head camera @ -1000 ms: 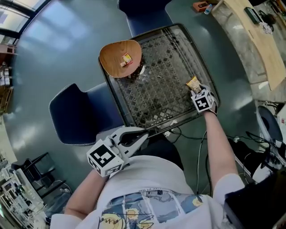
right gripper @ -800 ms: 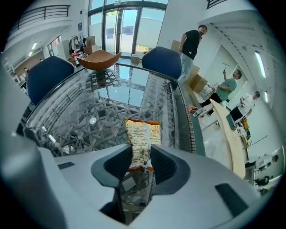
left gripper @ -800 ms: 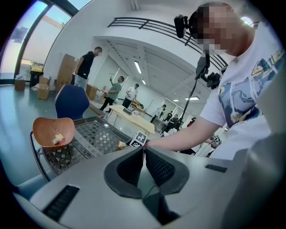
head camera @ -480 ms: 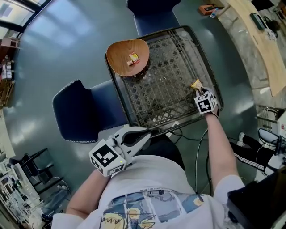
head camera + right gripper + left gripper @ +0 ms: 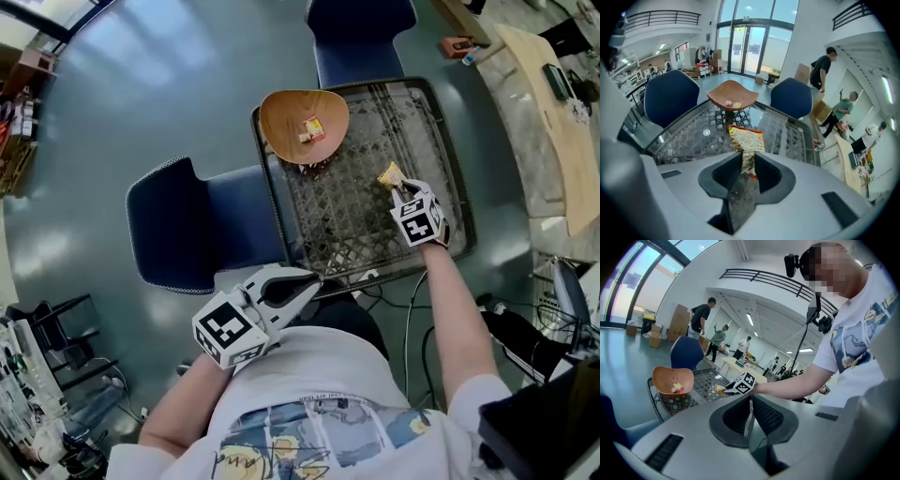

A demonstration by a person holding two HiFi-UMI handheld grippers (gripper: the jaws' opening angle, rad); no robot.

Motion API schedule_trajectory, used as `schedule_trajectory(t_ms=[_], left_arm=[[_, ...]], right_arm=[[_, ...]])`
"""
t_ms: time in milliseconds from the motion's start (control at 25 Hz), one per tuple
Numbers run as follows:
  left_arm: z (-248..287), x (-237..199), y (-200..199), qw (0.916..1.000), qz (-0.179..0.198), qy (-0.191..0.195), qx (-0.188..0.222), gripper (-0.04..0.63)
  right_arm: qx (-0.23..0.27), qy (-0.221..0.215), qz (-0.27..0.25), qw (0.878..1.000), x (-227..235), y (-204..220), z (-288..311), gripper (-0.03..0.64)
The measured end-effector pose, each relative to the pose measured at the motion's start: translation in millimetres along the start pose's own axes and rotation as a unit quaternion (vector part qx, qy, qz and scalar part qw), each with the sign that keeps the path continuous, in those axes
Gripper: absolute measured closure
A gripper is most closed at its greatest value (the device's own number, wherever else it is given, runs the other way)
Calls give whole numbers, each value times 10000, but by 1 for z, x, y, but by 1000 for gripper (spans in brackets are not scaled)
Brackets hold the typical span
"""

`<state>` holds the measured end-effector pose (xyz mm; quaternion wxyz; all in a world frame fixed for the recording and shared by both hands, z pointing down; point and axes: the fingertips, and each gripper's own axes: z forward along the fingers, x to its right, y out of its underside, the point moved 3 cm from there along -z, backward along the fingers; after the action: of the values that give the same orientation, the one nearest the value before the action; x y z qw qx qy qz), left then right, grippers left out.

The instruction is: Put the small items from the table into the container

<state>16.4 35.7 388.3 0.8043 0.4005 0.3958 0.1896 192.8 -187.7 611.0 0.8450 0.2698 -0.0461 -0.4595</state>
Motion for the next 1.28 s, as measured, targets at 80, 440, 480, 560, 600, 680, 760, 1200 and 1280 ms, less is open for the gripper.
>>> schedule_trajectory(t_ms=[80, 440, 480, 560, 600, 680, 760, 1200, 1280], left_arm=[[-11, -8, -1, 9999, -55, -106, 97, 586], [-65, -39, 4, 9960, -286, -705, 469, 586], [-70, -42, 6, 9954, -310, -762, 495, 586], [-78, -47, 8, 9939, -380, -877, 545, 586], [-82, -49, 10, 9930, -424, -939, 573, 586], [-91, -52, 14, 9911, -512, -1057, 624, 586], [-99, -55, 19, 9894, -592, -1149, 655, 586], [-113, -65, 32, 9830, -900, -1447, 680, 586], [-111, -64, 31, 9834, -894, -1427, 671, 586]], right_arm=[[187, -118, -205, 9995, -11, -38, 5, 526], [629, -464, -980, 9921, -58, -169, 46, 526], [631, -491, -1033, 9914, -62, -177, 53, 526], [614, -545, -1093, 9906, -66, -191, 68, 526], [599, -562, -1140, 9901, -68, -197, 74, 526], [556, -580, -1233, 9891, -71, -207, 86, 526], [496, -604, -1257, 9890, -76, -214, 99, 526], [332, -852, -1129, 9894, -85, -219, 142, 523], [357, -890, -1057, 9898, -85, -218, 138, 518]])
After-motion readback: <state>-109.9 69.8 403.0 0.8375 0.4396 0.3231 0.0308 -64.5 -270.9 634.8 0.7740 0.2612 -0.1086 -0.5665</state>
